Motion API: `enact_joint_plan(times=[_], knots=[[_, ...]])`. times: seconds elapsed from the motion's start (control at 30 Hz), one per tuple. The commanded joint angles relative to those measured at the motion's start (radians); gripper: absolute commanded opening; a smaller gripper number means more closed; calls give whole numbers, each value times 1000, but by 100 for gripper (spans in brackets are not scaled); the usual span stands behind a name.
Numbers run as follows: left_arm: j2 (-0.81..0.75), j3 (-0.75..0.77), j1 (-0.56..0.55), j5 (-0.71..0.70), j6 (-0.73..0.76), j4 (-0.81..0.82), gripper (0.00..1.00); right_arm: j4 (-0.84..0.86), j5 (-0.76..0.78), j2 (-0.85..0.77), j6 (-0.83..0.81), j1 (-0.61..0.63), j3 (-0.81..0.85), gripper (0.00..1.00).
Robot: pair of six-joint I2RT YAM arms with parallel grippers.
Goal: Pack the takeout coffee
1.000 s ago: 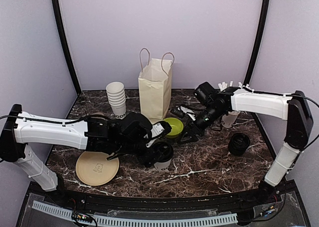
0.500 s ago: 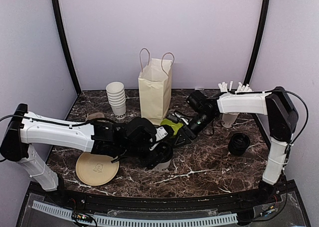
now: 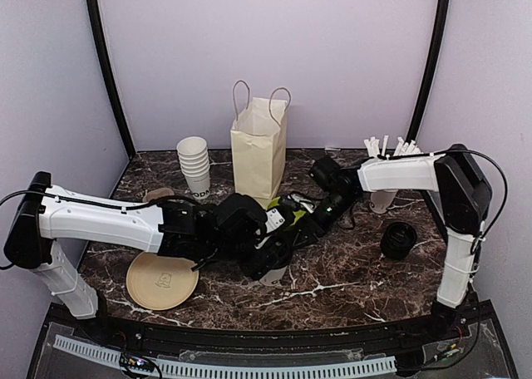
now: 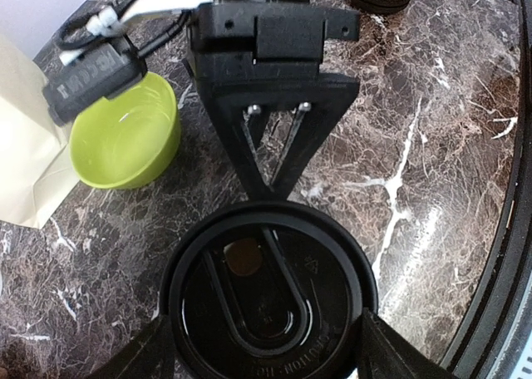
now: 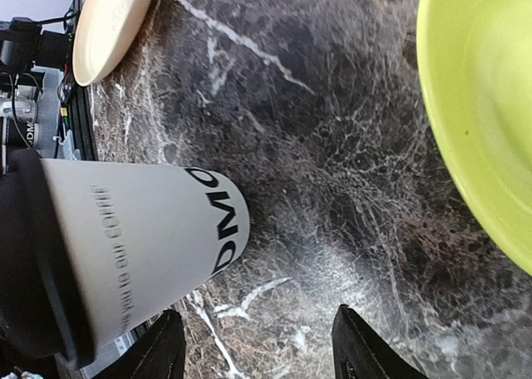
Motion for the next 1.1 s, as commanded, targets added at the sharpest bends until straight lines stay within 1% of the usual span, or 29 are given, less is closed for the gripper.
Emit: enact_joint_plan(times=[0.0, 0.13, 0.27, 0.33, 0.37, 0.5, 0.7, 0.77, 1.0, 1.07], knots=[[-17, 17, 0, 21, 9, -98, 76, -18, 39, -117, -28, 5, 27, 61], [-43, 42, 0, 37, 13, -86, 76, -26, 68, -187, -56, 3, 3, 62], [-55, 61, -1, 43, 5, -84, 80, -35, 67, -243, -87, -12, -19, 64], [-57, 85, -1, 39, -23, -104, 84, -35, 68, -267, -100, -22, -30, 65], [-57, 103, -1, 28, -35, -114, 88, -34, 67, -279, -105, -27, -35, 65], [-49, 153, 0, 33, -81, -164, 94, -29, 65, -314, -116, -49, -53, 66], [23, 247, 17, 80, -145, -307, 94, -28, 55, -354, -126, -91, -68, 66], [41, 262, 23, 76, -166, -334, 94, -27, 49, -367, -127, -107, -74, 67], [87, 275, 45, 85, -176, -370, 95, -4, 26, -396, -124, -147, -110, 67], [102, 280, 49, 85, -175, -381, 94, -2, 21, -399, -123, -155, -112, 67]])
